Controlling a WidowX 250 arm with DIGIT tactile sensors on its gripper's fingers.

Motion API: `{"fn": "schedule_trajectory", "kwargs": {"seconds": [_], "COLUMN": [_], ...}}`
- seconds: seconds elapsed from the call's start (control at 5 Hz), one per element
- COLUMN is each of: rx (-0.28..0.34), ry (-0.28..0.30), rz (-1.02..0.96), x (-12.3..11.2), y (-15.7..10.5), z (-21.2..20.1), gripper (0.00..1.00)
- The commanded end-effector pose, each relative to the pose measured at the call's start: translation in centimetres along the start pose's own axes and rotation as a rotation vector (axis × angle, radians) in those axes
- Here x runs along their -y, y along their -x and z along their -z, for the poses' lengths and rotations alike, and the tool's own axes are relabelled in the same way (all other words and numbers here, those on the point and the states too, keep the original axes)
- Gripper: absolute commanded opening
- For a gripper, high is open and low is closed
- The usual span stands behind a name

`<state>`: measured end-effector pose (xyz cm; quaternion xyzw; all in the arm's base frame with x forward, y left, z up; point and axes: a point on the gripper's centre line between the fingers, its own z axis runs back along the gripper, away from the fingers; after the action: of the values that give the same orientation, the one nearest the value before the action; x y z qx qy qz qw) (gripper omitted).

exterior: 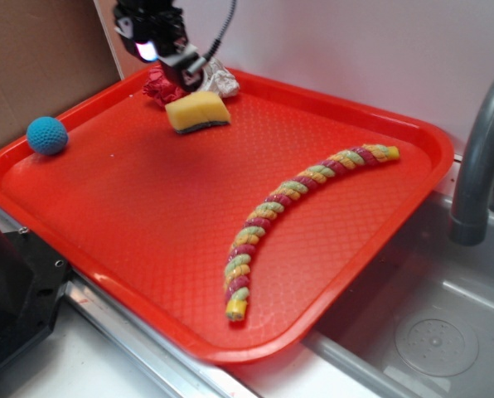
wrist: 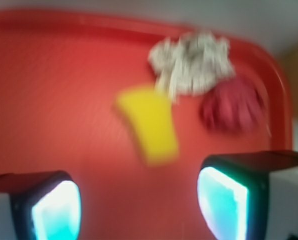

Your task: Grab the white paper.

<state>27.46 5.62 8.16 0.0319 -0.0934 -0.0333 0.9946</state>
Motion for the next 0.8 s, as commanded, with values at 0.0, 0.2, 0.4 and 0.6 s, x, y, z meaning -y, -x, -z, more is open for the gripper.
{"fn": "schedule_trajectory", "kwargs": {"seconds": [0.0, 0.2, 0.4, 0.6], "rx": [0.080, 0.060, 0.057, 0.058], "ry": [0.000, -0.010, -0.008, -0.012], "rz": [-0.019, 0.004, 0.018, 0.029], "x": [-0.5, -0.2, -0.2, -0.9], "y": [-6.0, -6.5, -7.0, -7.0], "z": [1.5, 2.6, 3.1, 4.2], "gripper": [1.00, 1.00, 1.00, 1.00]}}
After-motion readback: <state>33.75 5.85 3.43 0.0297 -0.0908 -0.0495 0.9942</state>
